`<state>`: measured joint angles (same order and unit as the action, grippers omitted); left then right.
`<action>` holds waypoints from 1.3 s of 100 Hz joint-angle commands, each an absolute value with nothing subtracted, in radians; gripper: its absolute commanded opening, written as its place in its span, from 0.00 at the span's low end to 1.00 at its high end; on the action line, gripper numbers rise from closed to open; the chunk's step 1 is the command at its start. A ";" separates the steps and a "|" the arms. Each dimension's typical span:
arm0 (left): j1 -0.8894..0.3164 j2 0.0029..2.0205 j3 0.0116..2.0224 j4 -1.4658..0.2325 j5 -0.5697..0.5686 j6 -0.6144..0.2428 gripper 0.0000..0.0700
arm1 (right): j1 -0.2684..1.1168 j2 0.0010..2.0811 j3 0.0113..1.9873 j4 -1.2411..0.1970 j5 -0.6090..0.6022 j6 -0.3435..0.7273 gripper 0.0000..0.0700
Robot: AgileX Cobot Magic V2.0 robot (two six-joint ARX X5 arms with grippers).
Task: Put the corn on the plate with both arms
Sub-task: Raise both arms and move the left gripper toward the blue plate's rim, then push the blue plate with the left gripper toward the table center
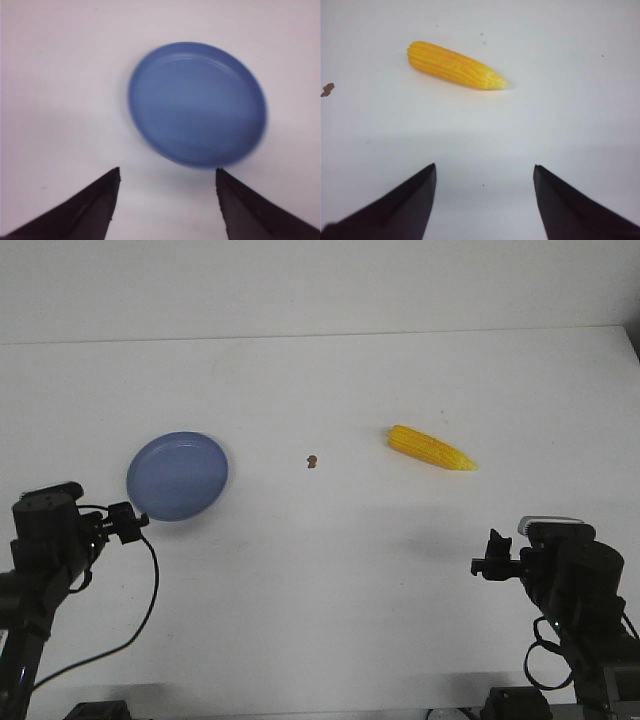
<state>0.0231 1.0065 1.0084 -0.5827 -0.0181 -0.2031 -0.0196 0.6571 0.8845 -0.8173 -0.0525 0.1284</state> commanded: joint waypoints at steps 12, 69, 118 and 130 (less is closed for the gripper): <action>0.107 1.221 1.159 -0.543 0.064 -0.224 0.56 | -0.017 0.662 0.905 -0.801 -0.052 0.135 0.58; 0.186 1.710 1.383 -0.507 0.106 -0.218 0.56 | -0.017 0.662 0.904 -0.800 -0.052 0.135 0.58; 0.186 1.835 1.383 -0.467 0.117 -0.214 0.57 | -0.017 0.663 0.905 -0.760 -0.052 0.135 0.58; 0.185 1.862 1.383 -0.469 0.117 -0.214 0.57 | -0.017 0.663 0.905 -0.755 -0.052 0.135 0.58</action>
